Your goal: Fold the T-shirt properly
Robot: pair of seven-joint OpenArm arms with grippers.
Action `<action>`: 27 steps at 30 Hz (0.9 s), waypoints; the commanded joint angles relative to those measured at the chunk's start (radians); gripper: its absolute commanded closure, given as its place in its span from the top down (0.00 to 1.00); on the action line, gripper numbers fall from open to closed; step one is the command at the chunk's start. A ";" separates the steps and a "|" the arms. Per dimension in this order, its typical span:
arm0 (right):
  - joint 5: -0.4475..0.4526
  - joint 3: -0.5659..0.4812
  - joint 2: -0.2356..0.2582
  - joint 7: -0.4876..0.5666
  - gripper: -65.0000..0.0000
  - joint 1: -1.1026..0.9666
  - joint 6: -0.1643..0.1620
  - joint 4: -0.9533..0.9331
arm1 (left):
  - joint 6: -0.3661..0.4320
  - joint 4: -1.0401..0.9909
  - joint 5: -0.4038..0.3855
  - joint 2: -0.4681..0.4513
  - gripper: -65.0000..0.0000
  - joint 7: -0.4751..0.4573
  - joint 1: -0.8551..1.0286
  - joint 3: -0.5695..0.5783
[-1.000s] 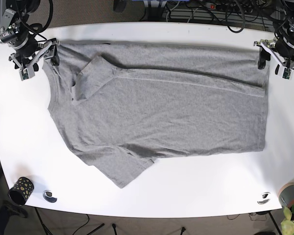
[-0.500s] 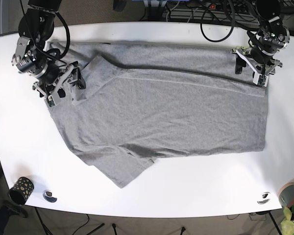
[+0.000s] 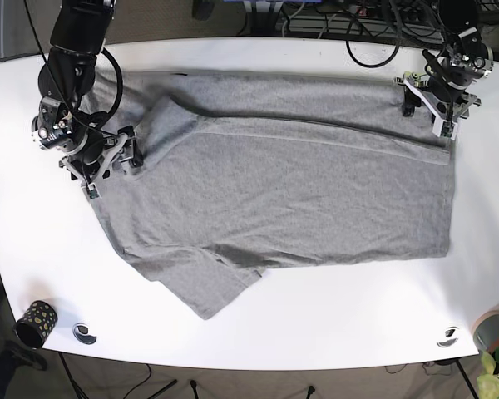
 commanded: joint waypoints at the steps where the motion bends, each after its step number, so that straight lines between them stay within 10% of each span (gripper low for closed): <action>1: -0.015 0.011 0.029 0.045 0.72 0.036 0.004 -0.023 | -0.001 0.012 0.002 -0.012 0.55 -0.008 -0.001 -0.003; 13: -0.013 0.028 0.133 0.109 0.72 0.130 0.004 -0.171 | -0.001 -0.029 -0.004 -0.040 0.55 -0.007 -0.002 -0.003; 27: -0.012 0.274 0.064 -0.130 0.72 0.066 0.031 0.081 | -0.001 0.044 -0.116 -0.038 0.55 -0.002 -0.022 -0.009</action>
